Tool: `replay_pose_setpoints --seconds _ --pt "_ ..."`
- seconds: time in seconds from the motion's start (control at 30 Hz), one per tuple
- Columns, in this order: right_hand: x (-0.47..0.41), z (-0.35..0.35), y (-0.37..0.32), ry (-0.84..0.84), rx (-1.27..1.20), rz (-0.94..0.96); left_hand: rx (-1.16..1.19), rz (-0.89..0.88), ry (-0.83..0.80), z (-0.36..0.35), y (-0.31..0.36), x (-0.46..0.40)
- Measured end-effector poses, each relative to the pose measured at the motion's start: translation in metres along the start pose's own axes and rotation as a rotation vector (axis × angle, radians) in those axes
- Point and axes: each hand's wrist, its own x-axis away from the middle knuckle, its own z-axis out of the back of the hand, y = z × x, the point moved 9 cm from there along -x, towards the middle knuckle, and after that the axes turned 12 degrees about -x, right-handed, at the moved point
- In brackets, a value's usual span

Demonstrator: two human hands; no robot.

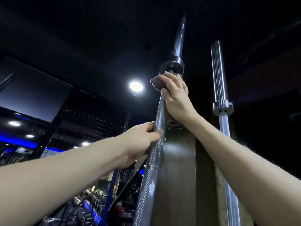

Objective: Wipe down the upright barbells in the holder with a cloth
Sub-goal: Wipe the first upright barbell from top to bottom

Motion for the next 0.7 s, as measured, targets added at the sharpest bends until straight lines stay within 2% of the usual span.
replay_pose_setpoints --seconds 0.2,0.27,0.4,0.53,0.63,0.7 --pt "0.052 -0.014 -0.026 -0.126 -0.067 0.057 -0.017 -0.006 -0.071 0.001 -0.009 0.015" --pt "0.056 -0.015 -0.028 -0.156 -0.023 0.059 0.008 -0.013 -0.077 0.001 -0.007 0.016" --pt "0.018 -0.011 -0.026 -0.095 0.179 0.090 0.044 -0.018 -0.075 0.001 -0.007 0.015" --pt "-0.023 -0.002 -0.007 -0.030 0.236 -0.062 0.003 -0.036 -0.050 0.000 -0.009 0.010" --pt "0.000 -0.004 -0.010 0.035 0.190 -0.132 0.029 -0.041 -0.057 -0.001 -0.010 0.010" --pt "0.033 -0.014 -0.020 0.020 0.158 -0.129 0.031 -0.054 -0.068 0.000 -0.009 0.012"
